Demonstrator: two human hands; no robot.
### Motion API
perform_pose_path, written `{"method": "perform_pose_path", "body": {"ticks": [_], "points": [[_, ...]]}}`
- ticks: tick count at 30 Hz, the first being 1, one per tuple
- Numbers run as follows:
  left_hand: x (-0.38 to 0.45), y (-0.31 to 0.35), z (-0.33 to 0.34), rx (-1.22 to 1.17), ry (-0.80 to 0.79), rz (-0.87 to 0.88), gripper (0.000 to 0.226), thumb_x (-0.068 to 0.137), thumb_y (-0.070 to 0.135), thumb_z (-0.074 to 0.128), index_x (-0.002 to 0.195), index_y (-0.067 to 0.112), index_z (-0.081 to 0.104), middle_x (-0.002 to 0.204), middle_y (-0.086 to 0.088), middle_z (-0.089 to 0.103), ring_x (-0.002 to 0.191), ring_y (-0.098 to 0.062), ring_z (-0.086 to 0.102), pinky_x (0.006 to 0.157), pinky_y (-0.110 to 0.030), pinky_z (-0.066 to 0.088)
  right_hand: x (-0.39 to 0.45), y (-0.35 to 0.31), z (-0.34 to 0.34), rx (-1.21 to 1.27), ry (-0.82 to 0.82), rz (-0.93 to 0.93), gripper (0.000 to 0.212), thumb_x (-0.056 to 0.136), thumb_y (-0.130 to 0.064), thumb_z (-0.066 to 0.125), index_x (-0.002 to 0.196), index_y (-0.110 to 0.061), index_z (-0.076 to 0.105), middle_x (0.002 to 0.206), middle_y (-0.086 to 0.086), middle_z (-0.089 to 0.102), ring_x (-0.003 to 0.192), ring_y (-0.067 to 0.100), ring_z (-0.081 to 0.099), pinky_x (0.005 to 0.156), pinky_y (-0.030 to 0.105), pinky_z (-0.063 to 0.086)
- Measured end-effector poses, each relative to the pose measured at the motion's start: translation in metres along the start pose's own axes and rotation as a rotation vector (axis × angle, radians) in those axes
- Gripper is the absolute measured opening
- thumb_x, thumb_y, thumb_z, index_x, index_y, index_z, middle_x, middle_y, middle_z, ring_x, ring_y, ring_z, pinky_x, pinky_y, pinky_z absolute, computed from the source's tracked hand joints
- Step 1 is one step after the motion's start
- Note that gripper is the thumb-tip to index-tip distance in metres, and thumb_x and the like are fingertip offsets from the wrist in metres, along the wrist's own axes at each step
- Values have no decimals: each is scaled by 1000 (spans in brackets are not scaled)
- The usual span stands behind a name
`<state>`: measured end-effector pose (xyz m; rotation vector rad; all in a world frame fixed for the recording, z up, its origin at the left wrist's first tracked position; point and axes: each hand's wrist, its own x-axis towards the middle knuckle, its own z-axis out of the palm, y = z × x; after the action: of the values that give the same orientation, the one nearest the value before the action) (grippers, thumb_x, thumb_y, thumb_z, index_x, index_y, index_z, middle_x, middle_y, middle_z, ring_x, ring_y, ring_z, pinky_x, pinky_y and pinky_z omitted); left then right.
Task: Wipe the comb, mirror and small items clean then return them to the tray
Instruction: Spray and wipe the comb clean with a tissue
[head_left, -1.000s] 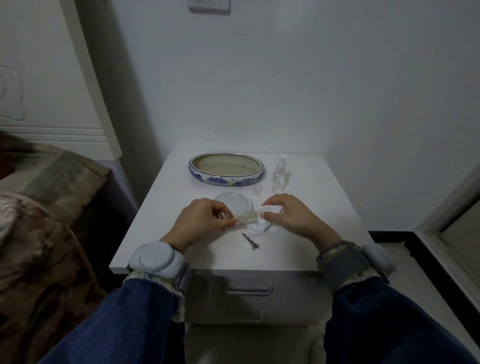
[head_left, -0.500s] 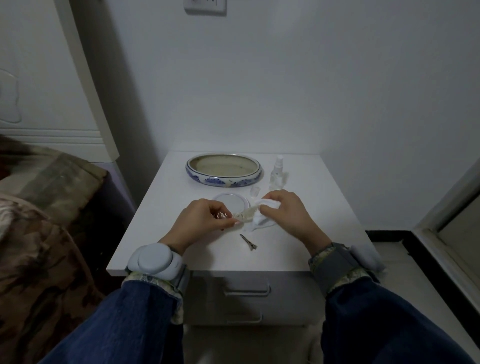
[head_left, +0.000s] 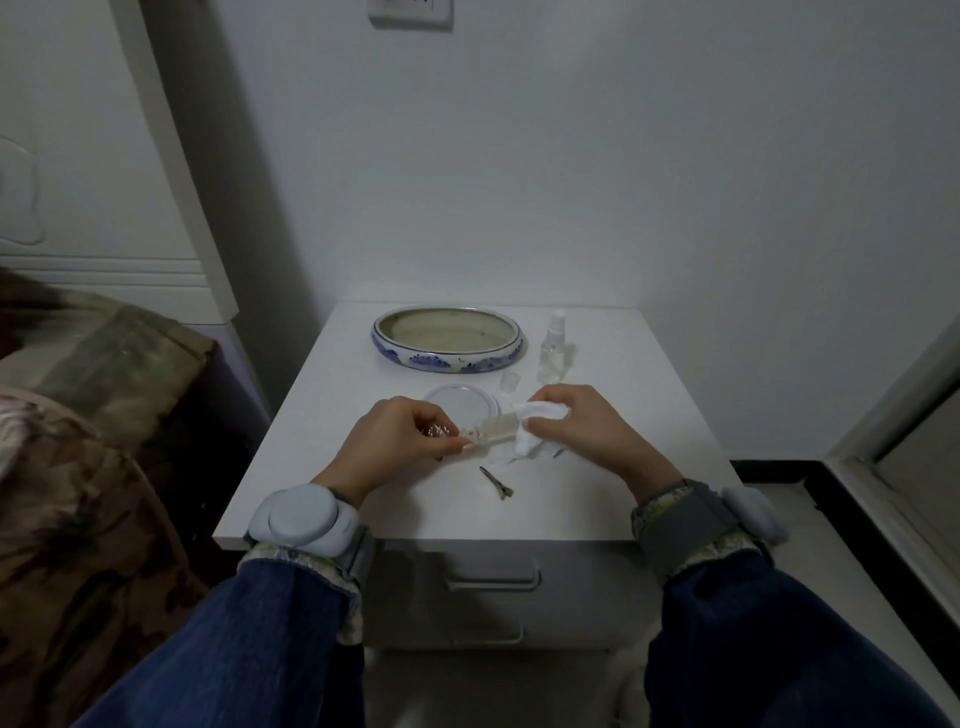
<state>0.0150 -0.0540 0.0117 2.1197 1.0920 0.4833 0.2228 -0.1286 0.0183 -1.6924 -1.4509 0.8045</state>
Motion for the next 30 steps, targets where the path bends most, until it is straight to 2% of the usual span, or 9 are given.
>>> {"method": "perform_pose_path", "body": {"ticks": [7,10,14,17,20,23,25,27,30], "points": [[0,0,1,-12,5,8,9,77,29,74,74,32,67,73,0,71,70,-12,62,70,-31,51,-2,-4,-2,-16,13,-8,7,81,-4,62,82,-10,65,73,-4,60,63,8,57,52,23,52],[0,0,1,-42,3,5,9,77,28,74,72,31,67,72,-1,70,62,-5,58,62,-25,47,0,-2,1,3,54,-27,4,81,-5,63,84,-7,66,76,2,60,63,9,56,52,24,51],[2,-2,2,-69,7,-12,7,76,31,75,73,25,71,69,-2,69,54,1,51,58,-23,42,0,1,5,46,121,-41,6,82,-5,63,83,-2,68,75,6,60,64,10,54,50,16,45],[3,-2,3,-76,-2,-12,7,76,31,75,72,27,70,68,-1,69,54,1,51,58,-23,41,1,-2,5,170,173,-47,6,84,-6,62,81,-9,67,74,2,62,63,5,54,56,15,44],[3,-2,3,-69,1,-2,8,75,32,75,71,29,70,67,1,69,57,-2,52,60,-25,43,2,-6,0,308,224,-38,10,85,-8,62,79,-15,66,70,-3,62,56,-2,55,54,13,45],[2,-2,4,-60,-10,-4,7,76,30,75,74,27,70,70,0,69,63,-8,55,60,-25,44,-1,-8,-1,209,140,-87,13,85,-10,63,77,-20,65,73,-5,61,62,5,57,52,19,49],[2,-1,4,-45,-23,-6,6,77,27,75,77,24,70,72,1,69,65,-8,57,60,-23,45,-3,-10,2,56,81,-120,16,86,-12,62,76,-25,62,81,-7,58,73,12,58,59,27,52],[3,0,4,-29,-21,-11,8,75,27,76,80,22,71,76,0,69,69,-11,60,66,-29,50,-3,-10,4,-100,56,-147,16,87,-14,58,76,-26,61,84,-10,55,84,19,57,73,37,51],[1,3,3,24,-12,-25,15,73,27,77,84,20,69,84,-1,69,79,-17,63,75,-33,52,-3,-9,6,-242,70,-157,12,89,-16,52,91,-21,63,87,-16,53,97,14,46,93,40,37]]}}
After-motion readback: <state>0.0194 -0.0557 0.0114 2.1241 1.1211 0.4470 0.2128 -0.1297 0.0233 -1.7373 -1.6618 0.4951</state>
